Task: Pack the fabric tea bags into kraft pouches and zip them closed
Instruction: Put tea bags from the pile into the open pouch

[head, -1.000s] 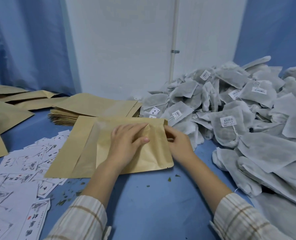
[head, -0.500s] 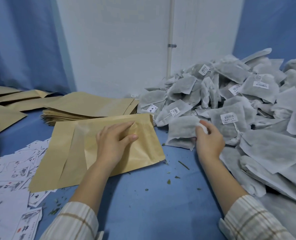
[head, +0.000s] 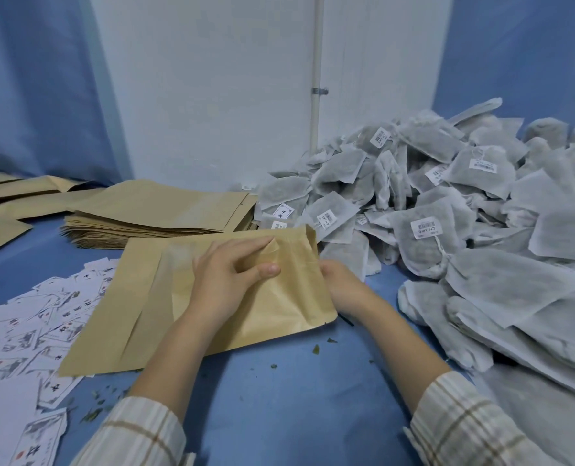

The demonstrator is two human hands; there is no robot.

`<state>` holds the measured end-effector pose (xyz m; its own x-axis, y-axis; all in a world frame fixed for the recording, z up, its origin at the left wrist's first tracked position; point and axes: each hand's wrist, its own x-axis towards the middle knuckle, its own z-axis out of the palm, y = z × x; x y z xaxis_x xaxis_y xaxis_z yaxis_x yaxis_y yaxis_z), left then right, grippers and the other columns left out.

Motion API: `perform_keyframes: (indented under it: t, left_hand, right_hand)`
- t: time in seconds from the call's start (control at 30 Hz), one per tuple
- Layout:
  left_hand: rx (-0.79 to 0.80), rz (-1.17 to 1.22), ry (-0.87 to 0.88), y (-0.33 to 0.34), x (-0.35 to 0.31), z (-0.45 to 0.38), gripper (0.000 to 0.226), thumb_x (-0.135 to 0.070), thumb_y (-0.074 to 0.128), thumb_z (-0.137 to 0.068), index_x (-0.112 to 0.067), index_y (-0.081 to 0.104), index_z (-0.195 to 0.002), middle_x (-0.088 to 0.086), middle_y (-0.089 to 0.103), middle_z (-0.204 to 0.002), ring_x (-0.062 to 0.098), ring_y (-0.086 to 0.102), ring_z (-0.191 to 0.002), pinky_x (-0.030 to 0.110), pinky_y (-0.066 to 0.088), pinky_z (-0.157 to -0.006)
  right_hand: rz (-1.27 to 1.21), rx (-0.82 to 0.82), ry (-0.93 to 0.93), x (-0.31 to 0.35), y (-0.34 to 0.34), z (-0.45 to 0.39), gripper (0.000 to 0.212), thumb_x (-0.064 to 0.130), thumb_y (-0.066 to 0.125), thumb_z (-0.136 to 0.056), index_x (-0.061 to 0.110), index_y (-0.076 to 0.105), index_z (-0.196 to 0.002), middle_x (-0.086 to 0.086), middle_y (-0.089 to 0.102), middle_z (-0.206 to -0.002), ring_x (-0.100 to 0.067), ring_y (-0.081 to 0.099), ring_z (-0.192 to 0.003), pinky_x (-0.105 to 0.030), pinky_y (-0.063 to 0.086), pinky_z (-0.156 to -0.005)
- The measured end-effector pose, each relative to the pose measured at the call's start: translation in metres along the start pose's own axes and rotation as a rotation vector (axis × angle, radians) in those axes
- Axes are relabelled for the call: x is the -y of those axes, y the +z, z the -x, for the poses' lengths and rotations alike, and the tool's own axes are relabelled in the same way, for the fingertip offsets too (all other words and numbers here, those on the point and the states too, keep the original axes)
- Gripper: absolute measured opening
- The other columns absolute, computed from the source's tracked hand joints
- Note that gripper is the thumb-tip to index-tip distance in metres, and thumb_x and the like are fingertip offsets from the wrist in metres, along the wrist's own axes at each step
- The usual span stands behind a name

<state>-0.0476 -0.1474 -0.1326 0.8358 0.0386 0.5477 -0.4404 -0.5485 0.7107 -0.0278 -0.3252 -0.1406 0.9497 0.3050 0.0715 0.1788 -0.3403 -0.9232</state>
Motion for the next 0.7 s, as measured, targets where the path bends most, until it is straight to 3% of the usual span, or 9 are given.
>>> perform_keyframes:
  t: [0.07,0.1,0.17,0.23,0.27,0.37,0.43,0.57,0.7]
  left_hand:
    - [0.019,0.002,0.005,0.000,0.001,0.001,0.044,-0.034,0.078,-0.068,-0.064,0.054,-0.089,-0.038,0.056,-0.094,-0.007,0.044,-0.099,0.045,0.031,-0.104]
    - [0.015,-0.004,0.000,-0.001,0.001,0.000,0.042,-0.035,0.078,-0.069,-0.062,0.054,-0.091,-0.036,0.057,-0.096,-0.002,0.046,-0.103,0.045,0.030,-0.104]
    - [-0.027,-0.046,-0.019,-0.003,0.003,-0.002,0.038,-0.036,0.076,-0.071,-0.056,0.058,-0.099,-0.028,0.059,-0.102,0.007,0.046,-0.111,0.045,0.029,-0.106]
    - [-0.079,-0.089,-0.039,-0.005,0.005,-0.004,0.038,-0.038,0.075,-0.073,-0.049,0.062,-0.106,-0.023,0.059,-0.105,0.009,0.045,-0.112,0.045,0.027,-0.107]
    - [-0.092,-0.101,-0.045,-0.005,0.006,-0.004,0.038,-0.039,0.075,-0.073,-0.048,0.063,-0.107,-0.022,0.060,-0.106,0.009,0.045,-0.113,0.043,0.026,-0.107]
    - [-0.083,-0.129,-0.046,-0.004,0.007,-0.004,0.039,-0.042,0.074,-0.072,-0.057,0.055,-0.103,-0.021,0.061,-0.112,0.011,0.043,-0.115,0.036,0.024,-0.103]
    - [-0.062,-0.147,-0.044,-0.003,0.008,-0.003,0.040,-0.043,0.073,-0.073,-0.059,0.052,-0.102,-0.020,0.061,-0.115,0.012,0.042,-0.115,0.031,0.020,-0.095]
    - [-0.055,-0.177,-0.061,-0.005,0.012,-0.003,0.039,-0.043,0.072,-0.075,-0.053,0.058,-0.109,-0.018,0.061,-0.118,0.013,0.041,-0.117,0.023,0.013,-0.087]
    - [-0.074,-0.166,-0.081,-0.007,0.014,-0.003,0.037,-0.041,0.069,-0.078,-0.048,0.060,-0.113,-0.020,0.059,-0.120,0.012,0.039,-0.119,0.022,0.012,-0.086]
  right_hand:
    - [0.211,0.141,0.019,0.001,-0.004,-0.001,0.017,0.011,0.054,-0.090,0.019,0.067,-0.099,0.013,0.060,-0.088,0.001,0.054,-0.079,-0.003,0.043,-0.062]
    - [0.237,0.104,0.003,0.002,-0.005,-0.001,0.016,0.015,0.054,-0.091,0.021,0.068,-0.094,0.010,0.061,-0.087,-0.003,0.055,-0.080,-0.007,0.042,-0.065]
    - [0.285,-0.221,-0.070,-0.004,-0.012,-0.005,0.017,0.028,0.054,-0.090,0.027,0.070,-0.087,0.003,0.065,-0.088,-0.010,0.056,-0.085,-0.017,0.041,-0.071]
    - [0.555,-0.619,-0.018,-0.017,-0.024,-0.009,0.030,0.038,0.055,-0.088,0.026,0.064,-0.114,-0.004,0.059,-0.113,-0.018,0.049,-0.107,-0.024,0.038,-0.087]
    - [0.655,-0.684,0.097,-0.026,-0.030,-0.009,0.046,0.043,0.057,-0.085,0.026,0.053,-0.127,-0.008,0.050,-0.125,-0.025,0.042,-0.117,-0.030,0.036,-0.094]
    - [0.652,-0.548,0.296,-0.046,-0.034,-0.010,0.073,0.051,0.061,-0.078,0.026,0.033,-0.140,-0.012,0.040,-0.136,-0.032,0.039,-0.124,-0.040,0.038,-0.098]
    - [0.562,-0.529,0.181,-0.051,-0.031,-0.011,0.071,0.041,0.067,-0.078,0.023,0.038,-0.139,-0.007,0.048,-0.134,-0.026,0.045,-0.122,-0.038,0.041,-0.098]
    - [0.274,-0.699,0.003,-0.049,-0.031,-0.011,0.060,0.022,0.074,-0.074,0.024,0.053,-0.130,0.003,0.057,-0.128,-0.014,0.052,-0.116,-0.022,0.038,-0.093]
    - [-0.499,-0.663,0.011,-0.039,-0.036,-0.005,0.057,0.014,0.076,-0.072,0.018,0.052,-0.124,0.004,0.064,-0.114,-0.007,0.063,-0.090,-0.017,0.048,-0.067]
